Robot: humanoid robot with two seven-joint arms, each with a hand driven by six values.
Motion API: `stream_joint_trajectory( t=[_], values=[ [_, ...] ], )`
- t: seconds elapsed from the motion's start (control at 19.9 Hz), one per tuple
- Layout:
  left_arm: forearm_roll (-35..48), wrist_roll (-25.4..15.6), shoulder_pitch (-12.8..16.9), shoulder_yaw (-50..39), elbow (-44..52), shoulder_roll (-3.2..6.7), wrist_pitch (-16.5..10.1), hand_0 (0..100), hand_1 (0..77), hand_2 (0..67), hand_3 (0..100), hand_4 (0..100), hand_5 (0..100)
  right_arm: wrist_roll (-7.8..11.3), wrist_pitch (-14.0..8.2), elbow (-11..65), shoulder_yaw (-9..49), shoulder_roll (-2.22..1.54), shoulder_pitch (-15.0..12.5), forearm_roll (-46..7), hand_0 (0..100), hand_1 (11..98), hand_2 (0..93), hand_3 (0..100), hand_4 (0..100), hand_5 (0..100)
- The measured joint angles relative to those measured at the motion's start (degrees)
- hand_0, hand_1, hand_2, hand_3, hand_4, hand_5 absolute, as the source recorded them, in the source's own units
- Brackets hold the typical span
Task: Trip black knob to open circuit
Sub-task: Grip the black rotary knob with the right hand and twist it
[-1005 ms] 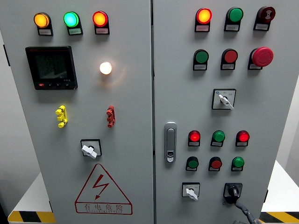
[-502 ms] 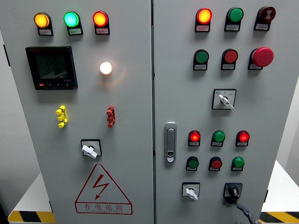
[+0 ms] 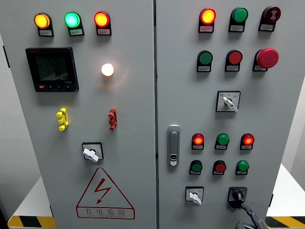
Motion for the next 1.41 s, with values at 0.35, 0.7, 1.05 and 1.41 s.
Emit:
stream_joint_trajectory(
  t=[0.35, 0.7, 1.05, 1.41],
  values=[
    [0.0, 0.0, 0.0, 0.0, 0.0, 0.00, 0.0, 0, 3.2, 12.9, 21, 7, 2, -0.75, 0.0, 1.1, -0.3, 0.01, -0.5, 0.1, 100, 63.1, 2.7, 88, 92, 100],
    [0.0, 0.0, 0.0, 0.0, 0.0, 0.00, 0.0, 0, 3.2, 12.9, 21, 7, 2, -0.89, 0.0, 1.4, -0.5, 0.09, -0.7, 0.2, 100, 62.0, 2.7, 88, 94, 100],
    [0.0, 0.0, 0.0, 0.0, 0.0, 0.00, 0.0, 0, 3.0, 12.9, 21, 7, 2, -1.29, 0.0, 1.8, -1.1, 0.09, -0.7, 0.3, 100, 61.7, 3.0, 89, 94, 100],
    [0.0, 0.0, 0.0, 0.0, 0.0, 0.00, 0.0, 0, 3.1, 12.9, 21, 7, 2, -1.41, 0.0, 1.9, -1.8, 0.00, -0.6, 0.3, 100, 60.2, 3.2, 89, 96, 100]
  ],
)
